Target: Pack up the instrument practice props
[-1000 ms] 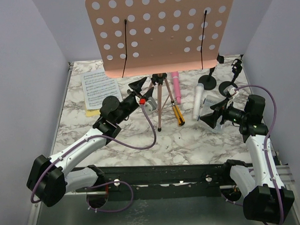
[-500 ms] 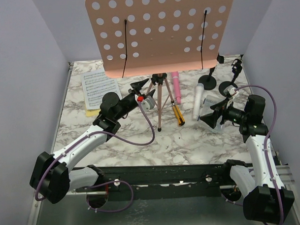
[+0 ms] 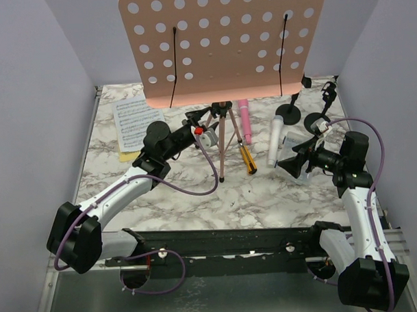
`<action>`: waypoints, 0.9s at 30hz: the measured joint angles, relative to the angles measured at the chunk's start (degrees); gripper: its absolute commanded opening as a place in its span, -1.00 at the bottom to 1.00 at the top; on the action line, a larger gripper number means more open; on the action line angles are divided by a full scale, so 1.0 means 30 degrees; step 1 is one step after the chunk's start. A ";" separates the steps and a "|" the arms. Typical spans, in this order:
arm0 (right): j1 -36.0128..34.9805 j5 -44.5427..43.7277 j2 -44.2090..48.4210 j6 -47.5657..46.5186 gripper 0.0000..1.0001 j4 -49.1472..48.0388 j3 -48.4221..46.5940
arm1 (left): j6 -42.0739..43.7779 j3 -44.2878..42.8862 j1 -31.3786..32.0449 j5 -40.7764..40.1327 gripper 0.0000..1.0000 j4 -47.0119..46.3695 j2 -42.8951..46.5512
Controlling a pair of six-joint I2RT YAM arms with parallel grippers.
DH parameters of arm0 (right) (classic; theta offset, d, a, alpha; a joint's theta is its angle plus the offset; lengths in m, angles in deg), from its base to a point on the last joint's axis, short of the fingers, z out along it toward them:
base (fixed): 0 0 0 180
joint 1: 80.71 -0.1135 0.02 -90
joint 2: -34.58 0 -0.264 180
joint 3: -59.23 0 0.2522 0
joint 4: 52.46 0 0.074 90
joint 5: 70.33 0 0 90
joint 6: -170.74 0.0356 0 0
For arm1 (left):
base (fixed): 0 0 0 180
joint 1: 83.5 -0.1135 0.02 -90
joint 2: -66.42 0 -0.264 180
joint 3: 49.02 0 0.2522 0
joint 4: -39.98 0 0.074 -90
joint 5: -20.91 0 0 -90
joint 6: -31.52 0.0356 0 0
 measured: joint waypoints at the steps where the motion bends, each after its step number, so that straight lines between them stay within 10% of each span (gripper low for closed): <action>1: 0.0000 0.0000 0.0000 0.0000 0.99 0.0000 0.0000 | 0.0000 0.0000 0.0000 0.0000 0.01 0.0007 -0.0044; 27: 0.0000 0.0000 0.0036 0.0000 0.99 0.0000 0.0000 | -0.2244 0.0000 -0.0124 -0.0393 -0.59 -0.0160 -0.0153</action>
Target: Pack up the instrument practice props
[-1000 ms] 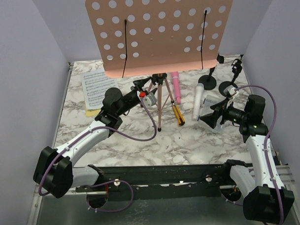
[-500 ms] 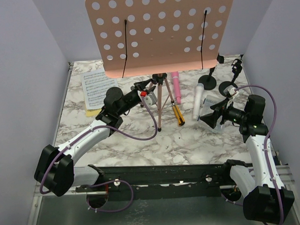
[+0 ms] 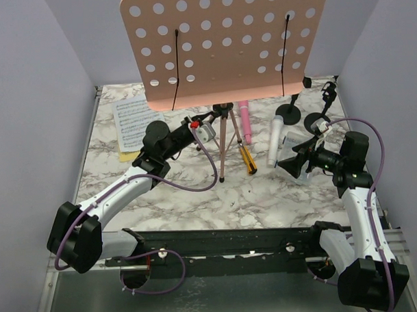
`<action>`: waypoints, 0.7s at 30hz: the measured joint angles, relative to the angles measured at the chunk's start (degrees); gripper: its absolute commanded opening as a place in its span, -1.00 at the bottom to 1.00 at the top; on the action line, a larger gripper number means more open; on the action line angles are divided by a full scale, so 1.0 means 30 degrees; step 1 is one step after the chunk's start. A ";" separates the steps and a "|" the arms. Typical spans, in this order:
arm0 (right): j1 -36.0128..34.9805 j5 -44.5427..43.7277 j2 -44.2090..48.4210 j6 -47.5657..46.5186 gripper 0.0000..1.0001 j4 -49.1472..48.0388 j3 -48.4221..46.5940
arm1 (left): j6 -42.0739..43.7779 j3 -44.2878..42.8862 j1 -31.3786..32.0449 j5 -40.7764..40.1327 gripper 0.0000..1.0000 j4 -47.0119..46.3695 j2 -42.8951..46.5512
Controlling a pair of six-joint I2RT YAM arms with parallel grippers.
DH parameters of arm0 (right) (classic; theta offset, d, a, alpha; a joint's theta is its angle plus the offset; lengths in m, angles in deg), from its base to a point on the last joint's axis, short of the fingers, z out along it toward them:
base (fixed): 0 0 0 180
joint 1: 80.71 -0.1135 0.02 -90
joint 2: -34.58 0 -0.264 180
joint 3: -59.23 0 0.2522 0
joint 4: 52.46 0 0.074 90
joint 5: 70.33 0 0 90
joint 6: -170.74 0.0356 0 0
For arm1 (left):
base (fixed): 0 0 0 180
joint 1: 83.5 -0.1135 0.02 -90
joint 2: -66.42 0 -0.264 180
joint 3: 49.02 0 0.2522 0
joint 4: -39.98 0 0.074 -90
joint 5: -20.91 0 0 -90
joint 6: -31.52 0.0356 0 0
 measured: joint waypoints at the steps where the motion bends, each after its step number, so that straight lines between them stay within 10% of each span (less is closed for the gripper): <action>1: 0.0000 0.0000 0.0000 0.0000 0.99 0.0000 0.0000 | -0.0372 0.0000 0.0000 -0.0015 -0.60 -0.0007 0.0051; 21: 0.0000 0.0000 0.0000 -0.0007 0.99 0.0000 0.0000 | -0.8131 0.0175 0.0007 -0.1071 -0.80 -0.0437 0.0284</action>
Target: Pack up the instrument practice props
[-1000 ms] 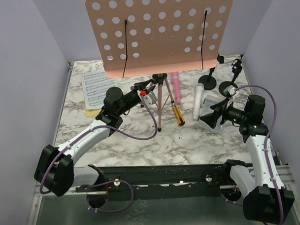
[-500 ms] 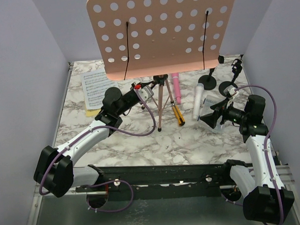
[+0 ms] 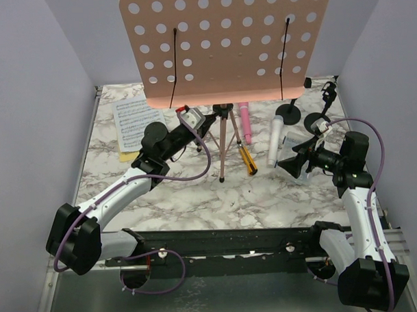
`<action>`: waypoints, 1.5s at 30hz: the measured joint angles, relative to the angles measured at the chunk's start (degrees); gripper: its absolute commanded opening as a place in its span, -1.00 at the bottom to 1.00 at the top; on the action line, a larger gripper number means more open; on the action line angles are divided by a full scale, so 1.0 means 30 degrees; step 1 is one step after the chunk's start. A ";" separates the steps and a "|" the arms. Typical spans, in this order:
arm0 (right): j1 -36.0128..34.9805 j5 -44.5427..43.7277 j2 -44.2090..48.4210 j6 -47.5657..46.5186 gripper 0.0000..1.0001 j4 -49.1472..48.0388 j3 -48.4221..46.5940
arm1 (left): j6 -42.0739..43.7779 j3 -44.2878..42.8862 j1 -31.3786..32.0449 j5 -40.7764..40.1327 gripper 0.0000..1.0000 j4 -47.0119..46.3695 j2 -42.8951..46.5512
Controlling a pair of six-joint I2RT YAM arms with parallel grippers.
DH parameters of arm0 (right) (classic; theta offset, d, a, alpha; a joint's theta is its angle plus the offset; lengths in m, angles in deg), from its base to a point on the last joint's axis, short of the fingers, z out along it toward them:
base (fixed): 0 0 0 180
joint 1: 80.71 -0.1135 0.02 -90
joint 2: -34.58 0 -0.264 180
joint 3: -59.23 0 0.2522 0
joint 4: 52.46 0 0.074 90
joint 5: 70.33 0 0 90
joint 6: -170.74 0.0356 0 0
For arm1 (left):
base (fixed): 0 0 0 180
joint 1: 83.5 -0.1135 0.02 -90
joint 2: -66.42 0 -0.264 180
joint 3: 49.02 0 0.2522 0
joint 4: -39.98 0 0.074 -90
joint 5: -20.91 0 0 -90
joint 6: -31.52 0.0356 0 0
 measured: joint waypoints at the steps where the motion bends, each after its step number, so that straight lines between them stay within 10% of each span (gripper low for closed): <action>1: 0.0000 0.0000 0.0000 0.0000 0.99 0.0007 0.0000 | -0.0488 0.0015 -0.0007 -0.0087 -0.80 0.0000 0.0036; 16: 0.0000 0.0000 0.0000 0.0000 0.99 0.0000 0.0000 | -0.6113 0.0058 -0.0007 -0.0444 -0.03 -0.0408 0.0459; 26: 0.0000 0.0000 0.0000 0.0000 0.99 0.0000 0.0000 | -0.7592 0.2346 0.0044 -0.0219 0.87 -0.0627 0.2849; 45: 0.0000 0.0000 -0.0102 0.0000 0.99 0.0000 0.0022 | -0.5858 0.4721 0.0015 -0.2834 0.98 -0.1071 0.4998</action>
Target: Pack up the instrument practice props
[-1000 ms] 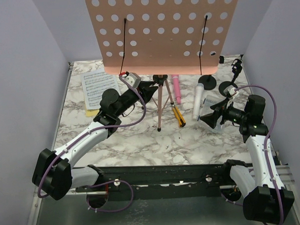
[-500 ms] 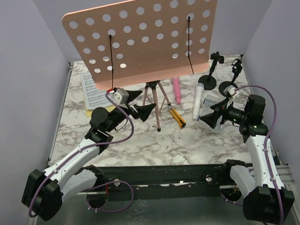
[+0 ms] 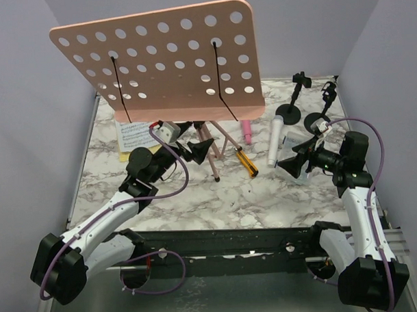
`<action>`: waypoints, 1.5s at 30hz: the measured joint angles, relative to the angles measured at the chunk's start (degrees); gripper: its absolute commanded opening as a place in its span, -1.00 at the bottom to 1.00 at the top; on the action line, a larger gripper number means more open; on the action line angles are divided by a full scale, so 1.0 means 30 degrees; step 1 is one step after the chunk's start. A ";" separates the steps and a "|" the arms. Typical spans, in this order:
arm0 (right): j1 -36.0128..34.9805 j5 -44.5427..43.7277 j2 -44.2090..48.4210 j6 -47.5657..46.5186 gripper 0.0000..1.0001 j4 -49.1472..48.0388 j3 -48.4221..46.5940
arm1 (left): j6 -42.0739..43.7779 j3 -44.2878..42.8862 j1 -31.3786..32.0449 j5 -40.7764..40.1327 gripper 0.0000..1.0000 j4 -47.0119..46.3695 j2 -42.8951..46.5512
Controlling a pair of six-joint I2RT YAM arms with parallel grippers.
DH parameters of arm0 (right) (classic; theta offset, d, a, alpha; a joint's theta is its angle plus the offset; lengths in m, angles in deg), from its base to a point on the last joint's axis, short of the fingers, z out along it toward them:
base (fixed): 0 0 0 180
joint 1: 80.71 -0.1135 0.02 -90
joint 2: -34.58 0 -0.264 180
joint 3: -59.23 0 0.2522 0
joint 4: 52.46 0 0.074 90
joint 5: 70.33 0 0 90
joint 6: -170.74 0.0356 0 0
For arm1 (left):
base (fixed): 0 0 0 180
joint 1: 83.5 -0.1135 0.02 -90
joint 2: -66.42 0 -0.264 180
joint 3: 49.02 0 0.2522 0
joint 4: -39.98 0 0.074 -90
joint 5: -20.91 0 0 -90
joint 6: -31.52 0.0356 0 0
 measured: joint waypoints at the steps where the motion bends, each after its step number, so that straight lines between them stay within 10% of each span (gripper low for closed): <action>1: 0.0000 0.0000 0.0000 0.0000 0.99 0.0000 0.0000 | 0.0087 -0.0291 -0.0029 -0.0459 0.97 0.0138 -0.0168; 17: 0.0000 0.0000 0.0007 -0.0007 0.99 0.0000 0.0029 | 0.2076 -0.4852 -0.0379 -0.4940 0.60 0.0925 -0.4466; 33: 0.0000 0.0000 0.0007 -0.0058 0.99 0.0000 0.0029 | 0.3730 -0.7016 -0.0539 -0.6025 0.66 0.0138 -0.7300; 39: 0.0000 0.0000 0.0007 -0.0131 0.99 0.0000 0.0029 | 0.3614 -0.7016 -0.0634 -0.6040 -0.82 0.1093 -0.7650; 45: 0.0000 0.0000 0.0007 -0.0153 0.99 0.0000 0.0029 | 0.3643 -0.7191 -0.0226 -0.5224 -1.00 0.0576 -0.8167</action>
